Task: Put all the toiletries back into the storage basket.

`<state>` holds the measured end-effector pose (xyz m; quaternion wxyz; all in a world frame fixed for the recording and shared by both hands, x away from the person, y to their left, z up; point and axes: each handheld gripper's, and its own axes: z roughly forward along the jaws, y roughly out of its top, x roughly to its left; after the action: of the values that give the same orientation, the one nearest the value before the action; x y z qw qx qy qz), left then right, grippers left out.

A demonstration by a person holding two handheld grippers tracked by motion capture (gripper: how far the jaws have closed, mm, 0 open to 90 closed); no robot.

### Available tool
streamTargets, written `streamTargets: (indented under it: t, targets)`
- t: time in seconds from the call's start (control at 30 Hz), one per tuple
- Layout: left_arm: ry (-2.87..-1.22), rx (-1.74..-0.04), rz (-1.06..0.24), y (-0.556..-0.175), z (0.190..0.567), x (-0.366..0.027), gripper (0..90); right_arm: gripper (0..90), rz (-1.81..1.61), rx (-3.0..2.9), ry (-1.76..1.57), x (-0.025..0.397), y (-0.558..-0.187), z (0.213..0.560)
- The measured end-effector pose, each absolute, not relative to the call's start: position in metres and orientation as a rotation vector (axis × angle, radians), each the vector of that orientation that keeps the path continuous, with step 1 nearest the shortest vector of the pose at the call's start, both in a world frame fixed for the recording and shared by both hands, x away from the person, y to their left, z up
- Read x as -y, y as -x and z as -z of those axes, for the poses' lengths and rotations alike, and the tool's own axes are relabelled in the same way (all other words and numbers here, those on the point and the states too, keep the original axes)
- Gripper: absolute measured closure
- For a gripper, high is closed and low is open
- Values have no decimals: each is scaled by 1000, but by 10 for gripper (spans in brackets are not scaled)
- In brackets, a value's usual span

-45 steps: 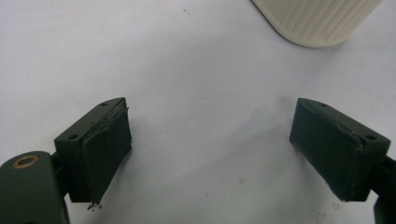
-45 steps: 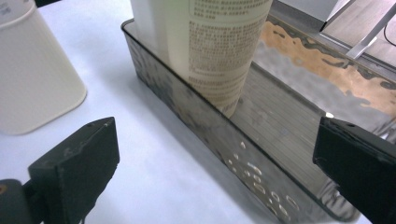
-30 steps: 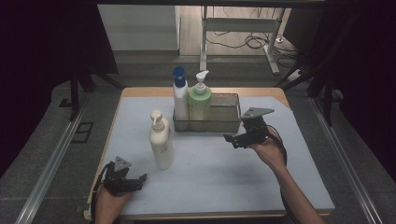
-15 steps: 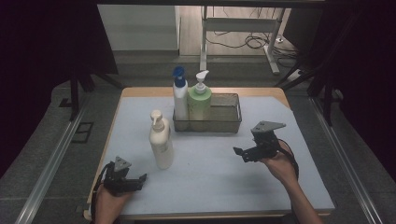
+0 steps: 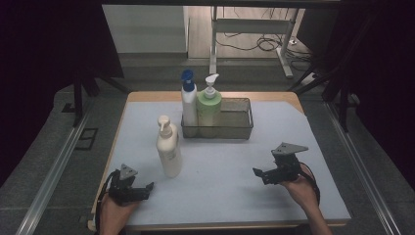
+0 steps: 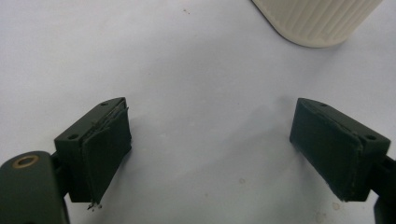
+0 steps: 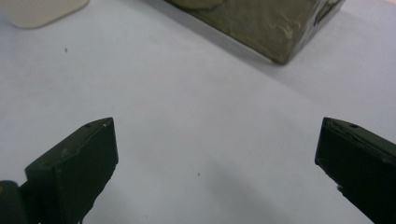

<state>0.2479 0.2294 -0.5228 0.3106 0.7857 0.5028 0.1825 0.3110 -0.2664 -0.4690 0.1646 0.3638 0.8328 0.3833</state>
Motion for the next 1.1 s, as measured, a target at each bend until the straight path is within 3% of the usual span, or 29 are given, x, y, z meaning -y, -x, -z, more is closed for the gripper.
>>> streamTargets:
  t: [0.6,0.83,1.1]
  targets:
    - [-2071,-1331,-478,-248,523,-230,124,0,-993,-2421,-1120,282,-307,518]
    - [-2074,-1329,-479,-249,521,-230,131,0,-967,-2426,-1116,280,-306,522]
    - [-2042,-1319,-469,-253,515,-230,274,0,-968,-2423,-1112,280,-306,522]
